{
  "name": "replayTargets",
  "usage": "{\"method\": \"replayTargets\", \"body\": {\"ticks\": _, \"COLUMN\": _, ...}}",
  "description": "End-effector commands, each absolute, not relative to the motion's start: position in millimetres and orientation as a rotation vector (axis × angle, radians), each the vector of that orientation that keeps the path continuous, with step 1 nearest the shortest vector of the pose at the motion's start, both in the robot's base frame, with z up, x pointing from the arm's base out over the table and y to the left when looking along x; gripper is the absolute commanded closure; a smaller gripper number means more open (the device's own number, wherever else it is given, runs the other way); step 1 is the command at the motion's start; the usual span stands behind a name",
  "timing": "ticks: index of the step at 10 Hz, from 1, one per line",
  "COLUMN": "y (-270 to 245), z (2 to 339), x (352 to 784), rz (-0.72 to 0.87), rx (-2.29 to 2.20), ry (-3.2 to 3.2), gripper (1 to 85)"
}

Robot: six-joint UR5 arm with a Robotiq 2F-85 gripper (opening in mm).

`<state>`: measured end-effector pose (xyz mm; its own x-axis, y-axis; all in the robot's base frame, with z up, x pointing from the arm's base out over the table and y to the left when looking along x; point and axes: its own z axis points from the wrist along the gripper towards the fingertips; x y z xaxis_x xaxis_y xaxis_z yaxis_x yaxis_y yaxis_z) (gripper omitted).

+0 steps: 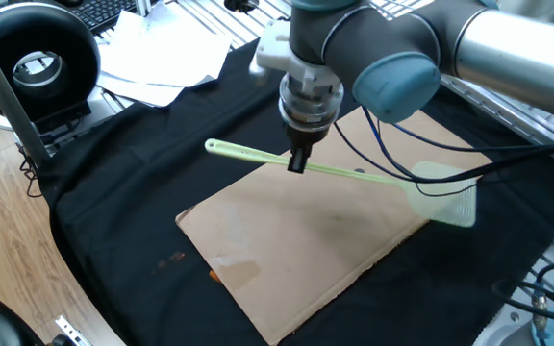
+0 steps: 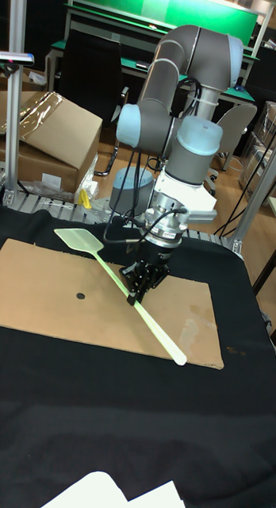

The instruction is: Swat with a flyswatter

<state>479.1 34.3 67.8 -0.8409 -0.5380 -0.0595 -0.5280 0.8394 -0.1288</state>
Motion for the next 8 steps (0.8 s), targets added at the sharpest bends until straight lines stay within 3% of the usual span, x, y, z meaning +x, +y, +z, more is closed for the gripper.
{"method": "replayTargets", "body": {"ticks": 1, "y": 46, "z": 69, "x": 499, "rz": -0.162, "rx": -0.815, "ry": 2.969, "gripper": 84.7}}
{"method": "replayTargets", "body": {"ticks": 5, "y": 92, "z": 53, "x": 574, "rz": -0.126, "rx": -0.836, "ry": 2.916, "gripper": 84.7}}
{"method": "replayTargets", "body": {"ticks": 8, "y": 90, "z": 43, "x": 578, "rz": -0.085, "rx": -0.827, "ry": 2.926, "gripper": 84.7}}
